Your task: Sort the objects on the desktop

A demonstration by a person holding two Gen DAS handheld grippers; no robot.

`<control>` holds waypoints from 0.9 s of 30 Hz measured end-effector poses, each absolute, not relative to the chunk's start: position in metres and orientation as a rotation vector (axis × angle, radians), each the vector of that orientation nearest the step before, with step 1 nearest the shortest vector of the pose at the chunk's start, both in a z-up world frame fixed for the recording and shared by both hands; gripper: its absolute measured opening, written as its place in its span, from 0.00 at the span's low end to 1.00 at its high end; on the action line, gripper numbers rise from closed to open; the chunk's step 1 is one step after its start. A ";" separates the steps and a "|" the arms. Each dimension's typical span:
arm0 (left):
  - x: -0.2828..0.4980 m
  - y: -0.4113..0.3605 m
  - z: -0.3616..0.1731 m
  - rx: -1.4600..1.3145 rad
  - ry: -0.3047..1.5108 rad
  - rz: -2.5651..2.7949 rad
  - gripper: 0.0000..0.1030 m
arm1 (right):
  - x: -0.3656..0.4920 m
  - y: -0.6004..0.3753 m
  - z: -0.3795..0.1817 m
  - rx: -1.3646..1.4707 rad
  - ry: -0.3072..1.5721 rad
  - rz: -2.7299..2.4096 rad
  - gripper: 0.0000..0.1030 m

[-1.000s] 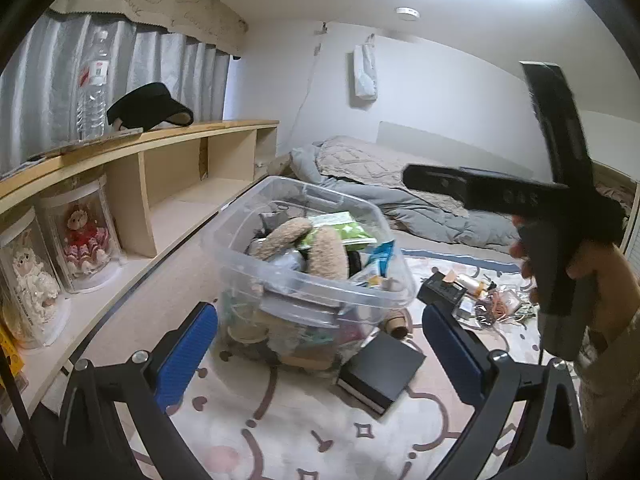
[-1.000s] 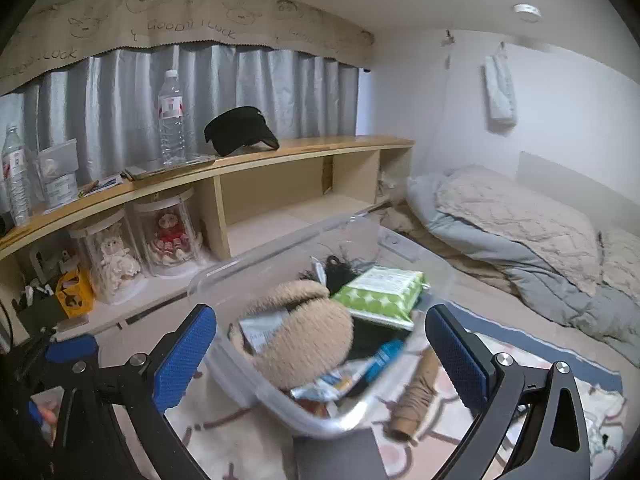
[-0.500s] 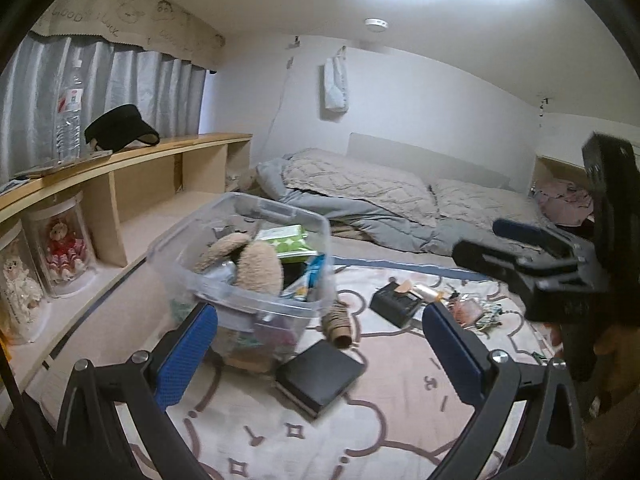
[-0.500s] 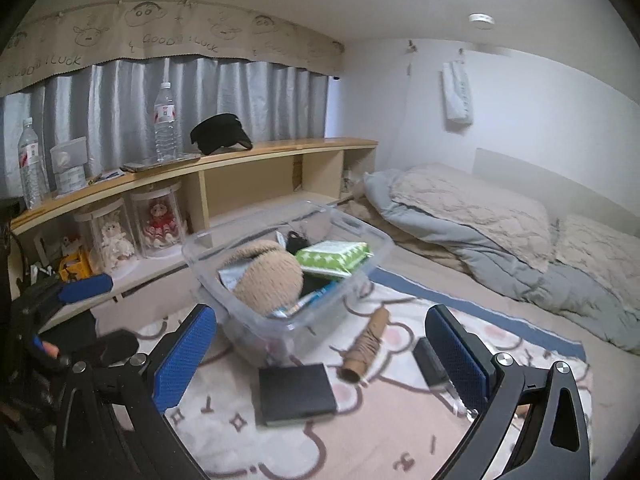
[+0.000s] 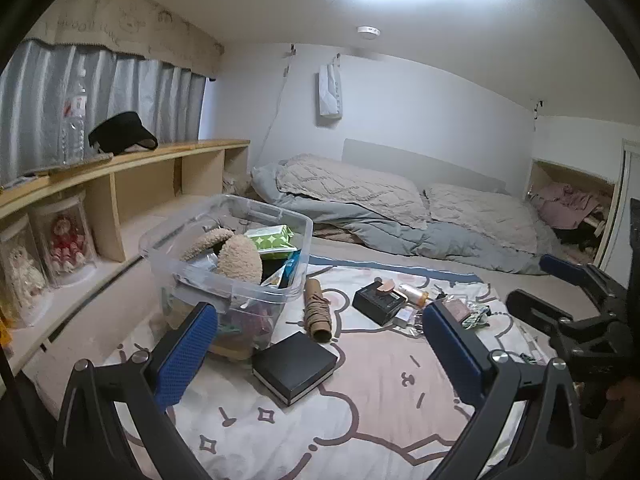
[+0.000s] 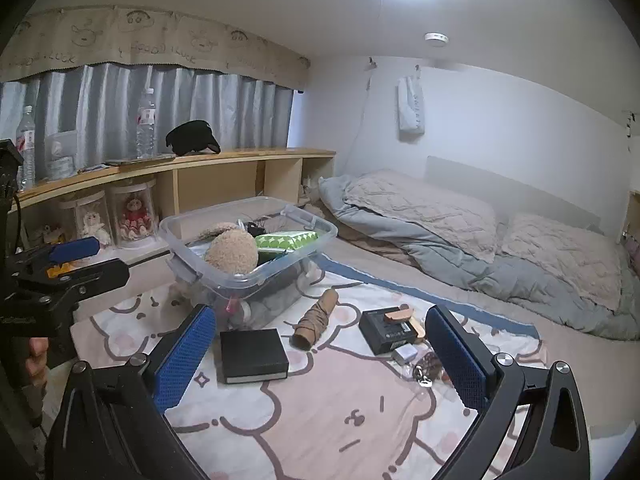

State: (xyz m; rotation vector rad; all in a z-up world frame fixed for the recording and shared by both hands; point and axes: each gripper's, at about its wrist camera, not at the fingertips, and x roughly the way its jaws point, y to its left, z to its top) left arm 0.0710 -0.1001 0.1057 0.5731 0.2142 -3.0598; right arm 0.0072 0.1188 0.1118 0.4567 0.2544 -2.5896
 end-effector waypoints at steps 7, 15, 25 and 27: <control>0.086 -0.092 0.102 0.558 0.175 -3.053 1.00 | 0.027 0.127 0.100 0.439 0.233 -2.608 1.00; 0.102 -0.092 0.098 0.535 0.174 -3.051 1.00 | 0.041 0.134 0.088 0.452 0.205 -2.626 1.00; 0.110 -0.090 0.082 0.574 0.121 -3.041 1.00 | 0.046 0.144 0.078 0.491 0.190 -2.647 1.00; 0.110 -0.089 0.078 0.590 0.118 -3.039 1.00 | 0.047 0.147 0.076 0.496 0.182 -2.653 1.00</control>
